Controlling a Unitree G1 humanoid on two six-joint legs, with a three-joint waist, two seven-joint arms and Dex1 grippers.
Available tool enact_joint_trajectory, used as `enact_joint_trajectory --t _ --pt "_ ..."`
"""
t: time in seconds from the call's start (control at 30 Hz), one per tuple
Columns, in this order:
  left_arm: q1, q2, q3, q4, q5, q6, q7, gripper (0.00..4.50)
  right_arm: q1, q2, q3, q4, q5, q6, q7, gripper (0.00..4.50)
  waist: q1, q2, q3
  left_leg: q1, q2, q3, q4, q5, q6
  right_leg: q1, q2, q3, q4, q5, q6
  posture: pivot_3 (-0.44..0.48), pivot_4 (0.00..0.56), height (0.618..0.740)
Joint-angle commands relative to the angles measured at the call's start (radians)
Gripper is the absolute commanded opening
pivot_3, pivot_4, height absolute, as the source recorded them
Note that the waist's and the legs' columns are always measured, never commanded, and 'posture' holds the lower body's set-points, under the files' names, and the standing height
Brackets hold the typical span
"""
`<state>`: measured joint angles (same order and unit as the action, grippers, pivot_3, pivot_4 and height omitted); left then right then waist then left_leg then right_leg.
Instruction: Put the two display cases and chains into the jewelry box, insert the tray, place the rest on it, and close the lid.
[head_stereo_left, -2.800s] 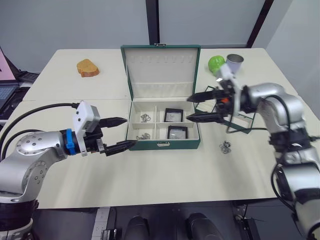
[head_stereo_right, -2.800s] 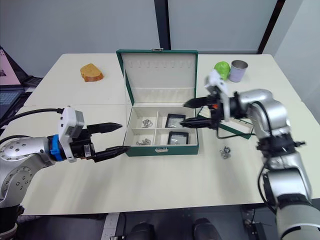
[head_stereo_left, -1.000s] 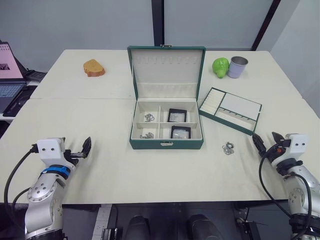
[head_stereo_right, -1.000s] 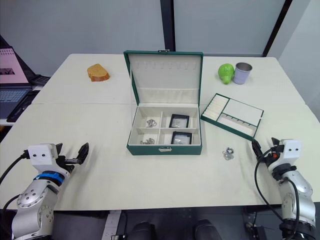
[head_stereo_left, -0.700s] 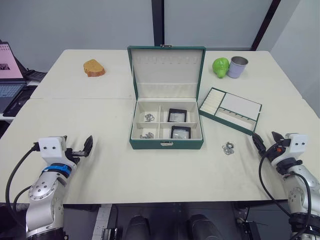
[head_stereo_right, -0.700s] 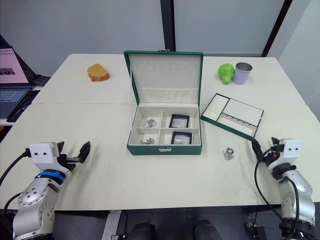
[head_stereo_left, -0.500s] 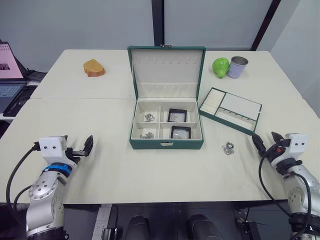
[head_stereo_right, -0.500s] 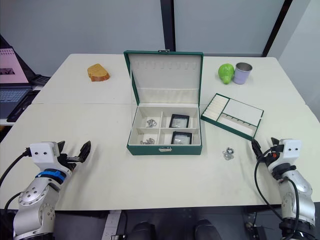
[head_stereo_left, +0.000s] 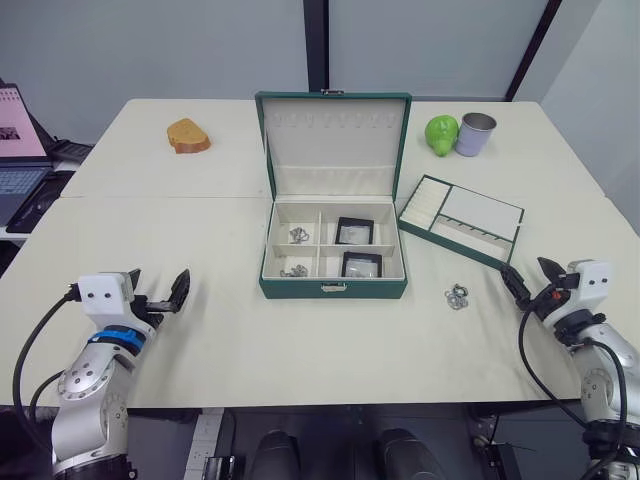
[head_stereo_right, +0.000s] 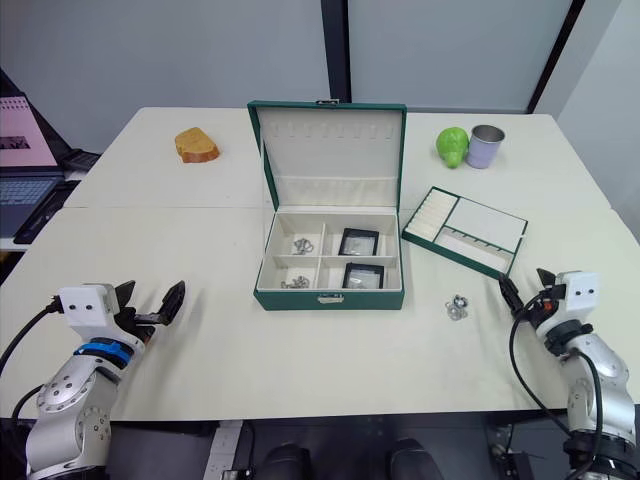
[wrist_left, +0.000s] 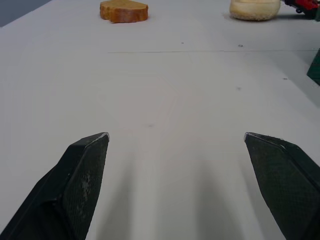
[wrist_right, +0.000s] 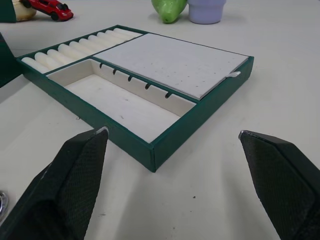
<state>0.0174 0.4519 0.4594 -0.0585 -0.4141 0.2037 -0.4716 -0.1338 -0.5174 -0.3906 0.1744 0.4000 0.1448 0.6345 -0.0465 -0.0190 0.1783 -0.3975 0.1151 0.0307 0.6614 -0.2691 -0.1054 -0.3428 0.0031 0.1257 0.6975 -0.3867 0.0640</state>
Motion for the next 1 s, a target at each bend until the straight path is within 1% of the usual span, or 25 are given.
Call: enact_joint_trajectory --t 0.03,0.1,0.17,0.23,0.3,0.37,0.4,0.53,0.63,0.73,0.87,1.0 --pt "-0.013 0.09 -0.001 -0.138 -0.107 0.076 -0.114 4.5 -0.049 -0.091 -0.006 -0.08 0.073 0.086 0.093 4.45 0.0 0.0 0.0 0.0 0.0 0.0 0.0 0.0 0.0 0.0 0.0 0.0 0.0 0.0 0.0 0.0 0.15 0.74" --pt "-0.025 0.152 -0.014 -0.191 -0.185 0.158 -0.189 4.5 -0.081 -0.152 0.014 -0.102 0.111 0.161 0.16 4.45 0.0 0.0 0.0 0.0 0.0 0.0 0.0 0.0 0.0 0.0 0.0 0.0 0.0 0.0 0.0 0.0 0.15 0.74" --pt "-0.048 0.222 -0.047 -0.211 -0.195 0.191 -0.257 4.5 -0.125 -0.21 0.047 -0.119 0.123 0.22 0.214 4.45 0.0 0.0 0.0 0.0 0.0 0.0 0.0 0.0 0.0 0.001 0.0 0.0 0.0 0.0 0.0 0.0 0.15 0.74" --pt "-0.101 0.287 -0.09 -0.22 -0.204 0.219 -0.325 4.5 -0.187 -0.267 0.088 -0.107 0.124 0.265 0.279 4.45 -0.001 0.0 0.0 0.001 0.0 0.0 0.0 0.0 0.0 0.001 0.0 0.0 0.0 0.0 0.0 0.0 0.15 0.74" --pt "-0.181 0.332 -0.14 -0.223 -0.217 0.243 -0.38 4.5 -0.263 -0.315 0.134 -0.074 0.113 0.301 0.339 4.45 -0.001 0.0 0.0 0.001 0.0 0.0 0.0 0.0 0.0 0.001 0.0 0.0 -0.001 0.0 0.0 0.0 0.15 0.74" --pt "-0.237 0.353 -0.176 -0.221 -0.22 0.258 -0.414 4.5 -0.313 -0.343 0.171 -0.044 0.097 0.317 0.38 4.45 -0.002 0.0 0.0 0.001 0.0 -0.001 0.001 0.0 0.0 0.001 0.0 0.0 -0.001 0.0 0.0 0.0 0.15 0.74" --pt "-0.283 0.358 -0.212 -0.226 -0.221 0.266 -0.437 4.5 -0.354 -0.361 0.206 -0.019 0.076 0.322 0.41 4.45 -0.002 0.0 0.0 0.0 0.0 0.0 0.001 0.0 0.0 0.001 0.0 0.0 -0.001 0.0 0.0 0.0 0.15 0.74" --pt "-0.417 0.334 -0.326 -0.256 -0.231 0.284 -0.496 4.5 -0.464 -0.408 0.33 0.052 0.005 0.328 0.523 4.45 -0.001 0.0 0.001 0.0 0.0 0.0 0.001 0.0 0.0 0.0 0.0 -0.001 -0.002 0.0 0.0 0.0 0.15 0.74" --pt "-0.474 0.302 -0.402 -0.28 -0.229 0.286 -0.532 4.5 -0.531 -0.401 0.393 0.127 -0.051 0.311 0.556 4.45 -0.005 0.0 0.001 0.0 0.0 0.0 0.002 0.0 0.0 0.0 0.0 0.0 -0.002 0.0 0.0 0.0 0.15 0.74" --pt "-0.506 0.257 -0.463 -0.289 -0.218 0.276 -0.548 4.5 -0.594 -0.371 0.449 0.221 -0.125 0.25 0.558 4.45 -0.01 0.0 0.001 0.0 0.0 0.0 0.003 0.0 0.0 0.0 0.0 0.0 -0.002 0.0 0.0 0.0 0.15 0.74" --pt "-0.53 0.198 -0.523 -0.267 -0.181 0.247 -0.552 4.5 -0.67 -0.311 0.488 0.362 -0.196 0.174 0.545 4.45 -0.014 0.0 0.001 0.0 0.0 0.0 0.003 0.0 0.0 0.0 0.001 0.0 -0.002 0.0 0.0 0.0 0.15 0.74" --pt "-0.552 0.139 -0.56 -0.249 -0.165 0.242 -0.541 4.5 -0.729 -0.254 0.516 0.51 -0.26 0.105 0.537 4.45 -0.015 0.0 0.001 0.0 0.0 0.0 0.005 0.0 0.0 0.0 0.001 0.0 -0.002 0.0 0.0 0.0 0.15 0.74"
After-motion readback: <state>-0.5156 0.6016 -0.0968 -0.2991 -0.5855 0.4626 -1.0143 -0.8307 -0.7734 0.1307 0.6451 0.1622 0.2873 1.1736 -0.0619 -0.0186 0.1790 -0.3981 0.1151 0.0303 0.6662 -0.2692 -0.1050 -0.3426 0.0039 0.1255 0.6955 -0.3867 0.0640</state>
